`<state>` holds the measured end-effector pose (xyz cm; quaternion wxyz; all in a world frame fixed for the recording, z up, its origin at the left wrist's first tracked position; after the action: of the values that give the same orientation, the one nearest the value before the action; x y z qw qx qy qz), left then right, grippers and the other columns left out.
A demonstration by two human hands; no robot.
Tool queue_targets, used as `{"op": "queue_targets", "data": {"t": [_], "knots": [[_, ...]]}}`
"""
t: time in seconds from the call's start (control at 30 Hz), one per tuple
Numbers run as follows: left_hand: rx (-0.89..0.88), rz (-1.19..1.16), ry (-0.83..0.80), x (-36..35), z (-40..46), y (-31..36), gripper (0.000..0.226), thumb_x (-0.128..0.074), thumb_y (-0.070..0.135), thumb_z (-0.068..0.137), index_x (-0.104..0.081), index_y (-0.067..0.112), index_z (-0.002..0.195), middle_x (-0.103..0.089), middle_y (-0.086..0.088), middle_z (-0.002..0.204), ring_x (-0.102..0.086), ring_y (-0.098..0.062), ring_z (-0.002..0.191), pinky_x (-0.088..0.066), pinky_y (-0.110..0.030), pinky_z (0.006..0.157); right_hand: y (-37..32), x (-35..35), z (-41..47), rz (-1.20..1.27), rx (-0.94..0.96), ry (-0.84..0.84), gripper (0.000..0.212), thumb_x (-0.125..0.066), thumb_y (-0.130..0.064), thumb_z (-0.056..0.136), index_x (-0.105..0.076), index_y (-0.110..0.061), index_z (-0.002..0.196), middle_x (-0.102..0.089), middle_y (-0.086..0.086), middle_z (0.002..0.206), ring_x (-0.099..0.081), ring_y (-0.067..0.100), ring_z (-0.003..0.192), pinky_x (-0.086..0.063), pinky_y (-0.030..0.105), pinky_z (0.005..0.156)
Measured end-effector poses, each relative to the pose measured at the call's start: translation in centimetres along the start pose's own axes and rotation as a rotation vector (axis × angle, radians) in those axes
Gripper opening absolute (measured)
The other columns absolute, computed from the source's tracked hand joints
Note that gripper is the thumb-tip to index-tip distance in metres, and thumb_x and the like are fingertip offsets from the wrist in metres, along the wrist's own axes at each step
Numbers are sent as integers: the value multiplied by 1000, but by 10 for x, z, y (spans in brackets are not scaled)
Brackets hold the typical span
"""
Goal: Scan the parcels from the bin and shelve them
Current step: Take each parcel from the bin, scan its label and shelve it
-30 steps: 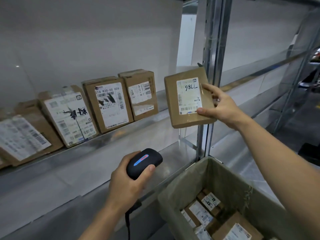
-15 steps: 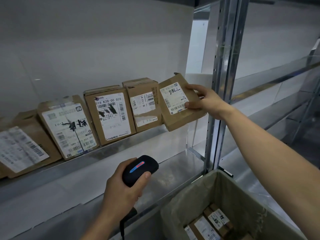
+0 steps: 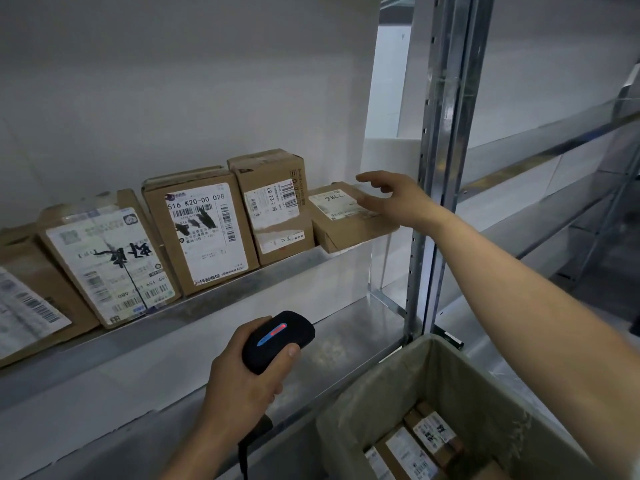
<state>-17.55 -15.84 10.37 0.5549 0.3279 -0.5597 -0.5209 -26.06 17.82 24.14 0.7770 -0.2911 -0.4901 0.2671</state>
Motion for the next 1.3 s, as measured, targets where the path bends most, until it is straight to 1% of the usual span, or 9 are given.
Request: {"op": "queue_targets", "data": {"t": [0.3,0.53,0.63,0.77,0.9,1.03,1.13,1.2,1.3], "knots": [[-50,8,-98,-36,0,-2,39,-83,33,82,-63,40,115,-73,-2,94,-70,-24,62,-55,-28,52,33,40,-69,23,-67,122,48,-68,-39,95,-55,-33,141,-57,-5,130,-51,11,119,-44,31,102],[-45,-37,-218,-73,-1,-13,54,-82,63,64,-65,47,113,-75,2,100,-71,-25,76,-57,-37,63,89,64,-159,15,-246,173,46,-69,-35,95,-57,-33,140,-58,0,131,-55,14,118,-45,30,99],[-50,-21,-303,-100,-12,-17,51,-87,56,68,-67,41,112,-75,-2,100,-70,-26,74,-56,-31,58,113,69,-209,19,-340,214,45,-70,-33,95,-59,-32,139,-58,1,129,-55,12,113,-42,25,96],[-39,-12,-435,-141,-31,-27,49,-88,48,75,-66,32,116,-73,-3,99,-68,-21,67,-53,-23,52,154,65,-285,10,-493,256,42,-72,-33,94,-60,-35,134,-59,-1,125,-56,14,110,-46,29,97],[-37,14,-570,-183,-47,-41,39,-87,43,79,-64,42,111,-73,3,96,-69,-22,66,-52,-21,50,191,51,-357,-2,-638,276,44,-72,-30,94,-60,-32,135,-58,3,128,-56,18,111,-46,28,97],[-54,39,-681,-223,-61,-51,50,-82,48,75,-64,33,118,-73,6,96,-68,-17,56,-53,-24,51,231,31,-425,18,-791,271,46,-73,-32,93,-59,-34,137,-57,-1,129,-55,13,111,-46,31,99],[-53,68,-723,-251,-65,-64,61,-85,61,72,-63,34,122,-74,3,105,-71,-22,72,-61,-39,66,262,18,-473,17,-903,266,48,-73,-31,93,-57,-33,139,-54,-8,129,-52,10,120,-44,31,102],[-57,100,-746,-268,-66,-75,62,-81,64,70,-63,38,124,-75,3,104,-71,-26,78,-62,-53,78,282,2,-502,5,-982,241,50,-73,-29,93,-57,-31,140,-52,-4,131,-50,10,121,-41,27,99],[-34,144,-778,-289,-72,-90,61,-81,65,68,-62,44,122,-75,6,100,-71,-25,77,-62,-55,78,308,-37,-544,3,-1078,162,54,-75,-30,90,-55,-31,141,-52,7,135,-51,21,126,-41,34,108]]}}
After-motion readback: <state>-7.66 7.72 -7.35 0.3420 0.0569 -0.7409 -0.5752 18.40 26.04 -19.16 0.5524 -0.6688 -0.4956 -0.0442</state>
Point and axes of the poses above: each hand's wrist, its own z-axis towards the middle knuckle, its own x-axis out of the back of the hand, y = z × x, the point moved 8 cm from there along z, towards the middle knuckle
